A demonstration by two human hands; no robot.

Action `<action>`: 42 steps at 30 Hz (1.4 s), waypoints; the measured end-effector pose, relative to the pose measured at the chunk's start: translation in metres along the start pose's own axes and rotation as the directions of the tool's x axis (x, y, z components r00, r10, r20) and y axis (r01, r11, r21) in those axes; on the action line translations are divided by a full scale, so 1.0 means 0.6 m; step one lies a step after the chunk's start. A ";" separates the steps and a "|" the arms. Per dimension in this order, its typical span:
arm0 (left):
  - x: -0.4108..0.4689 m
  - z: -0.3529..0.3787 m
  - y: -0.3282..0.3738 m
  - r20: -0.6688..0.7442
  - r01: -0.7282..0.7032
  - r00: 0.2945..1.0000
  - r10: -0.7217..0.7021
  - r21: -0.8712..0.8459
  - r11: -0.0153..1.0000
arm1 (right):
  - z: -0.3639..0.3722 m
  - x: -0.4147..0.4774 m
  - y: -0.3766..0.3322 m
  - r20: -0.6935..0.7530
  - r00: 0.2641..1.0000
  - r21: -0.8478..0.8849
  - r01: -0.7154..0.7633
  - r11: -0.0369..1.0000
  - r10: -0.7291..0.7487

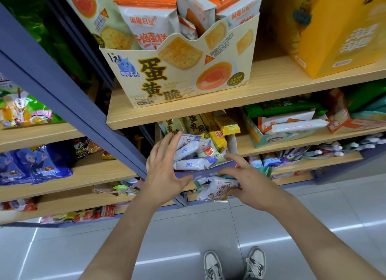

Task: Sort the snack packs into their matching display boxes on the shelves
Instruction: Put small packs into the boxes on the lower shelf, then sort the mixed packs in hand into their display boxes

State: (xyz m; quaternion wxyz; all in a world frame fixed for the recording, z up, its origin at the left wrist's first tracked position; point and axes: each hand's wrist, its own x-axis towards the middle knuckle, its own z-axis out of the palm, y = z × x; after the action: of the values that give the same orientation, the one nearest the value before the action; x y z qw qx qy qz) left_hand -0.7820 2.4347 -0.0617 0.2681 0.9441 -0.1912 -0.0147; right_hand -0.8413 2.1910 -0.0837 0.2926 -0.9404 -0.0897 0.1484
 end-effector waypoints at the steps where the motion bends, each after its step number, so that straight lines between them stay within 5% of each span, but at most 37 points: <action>1: -0.003 -0.002 0.001 -0.017 -0.001 1.000 0.001 -0.003 1.000 | -0.007 -0.007 0.000 -0.006 1.000 0.032 -0.009 0.999 0.009; 6: -0.042 -0.024 0.066 -0.280 -0.205 0.944 0.176 -0.078 0.976 | -0.060 -0.059 -0.015 -0.095 0.995 -0.006 -0.030 1.000 0.029; 11: -0.054 -0.024 0.163 0.132 -0.269 0.956 0.263 0.027 0.963 | -0.115 -0.099 -0.074 -0.124 0.982 -0.112 0.130 0.985 -0.143; 14: -0.043 -0.042 0.187 0.152 -0.177 0.970 0.191 -0.099 0.979 | -0.150 -0.113 -0.108 -0.144 0.966 -0.197 0.183 0.963 -0.213; 16: -0.041 -0.060 0.195 0.119 -0.055 0.989 0.084 -0.231 0.971 | -0.169 -0.127 -0.111 -0.353 0.883 -0.271 0.220 0.937 -0.310; 18: -0.046 -0.071 0.200 0.121 0.141 0.989 -0.090 -0.530 0.836 | -0.189 -0.144 -0.107 -0.623 0.731 -0.248 0.154 0.956 -0.279; 20: -0.056 -0.076 0.212 0.160 0.251 0.965 -0.206 -0.781 0.571 | -0.203 -0.159 -0.108 -0.779 0.619 0.227 0.130 0.965 0.099; 22: -0.065 -0.073 0.221 0.196 0.289 0.946 -0.260 -0.871 0.397 | -0.199 -0.161 -0.114 -0.514 0.698 0.783 0.144 0.605 0.499; 24: -0.071 -0.066 0.230 0.264 0.337 0.928 -0.264 -0.896 0.288 | -0.181 -0.158 -0.123 -0.255 0.829 0.946 0.107 0.306 0.498; 27: -0.077 -0.058 0.248 0.326 0.384 0.912 -0.249 -0.893 0.234 | -0.163 -0.148 -0.151 -0.178 0.905 0.980 0.126 0.156 0.388; 30: -0.083 -0.055 0.267 0.308 0.360 0.921 -0.238 -0.906 0.220 | -0.154 -0.141 -0.158 -0.308 0.826 0.949 0.233 0.212 0.472; 34: -0.080 -0.071 0.267 0.193 0.253 0.918 -0.345 -0.958 0.137 | -0.160 -0.160 -0.139 -0.543 0.657 0.832 0.338 0.440 0.523; 39: -0.085 -0.070 0.260 0.146 0.226 0.954 -0.263 -0.925 0.306 | -0.155 -0.188 -0.105 -0.720 0.618 0.496 0.139 0.857 0.316; 42: -0.088 -0.067 0.270 0.112 0.174 0.978 -0.174 -0.900 0.399 | -0.143 -0.186 -0.109 -0.706 0.599 0.517 0.069 0.853 0.379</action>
State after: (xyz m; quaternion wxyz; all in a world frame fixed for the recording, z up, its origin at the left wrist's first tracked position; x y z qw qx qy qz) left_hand -0.8826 2.3476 0.0517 0.7309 0.6651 -0.0538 -0.1431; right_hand -0.9231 2.1705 0.0467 0.5167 -0.8043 0.1744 -0.2361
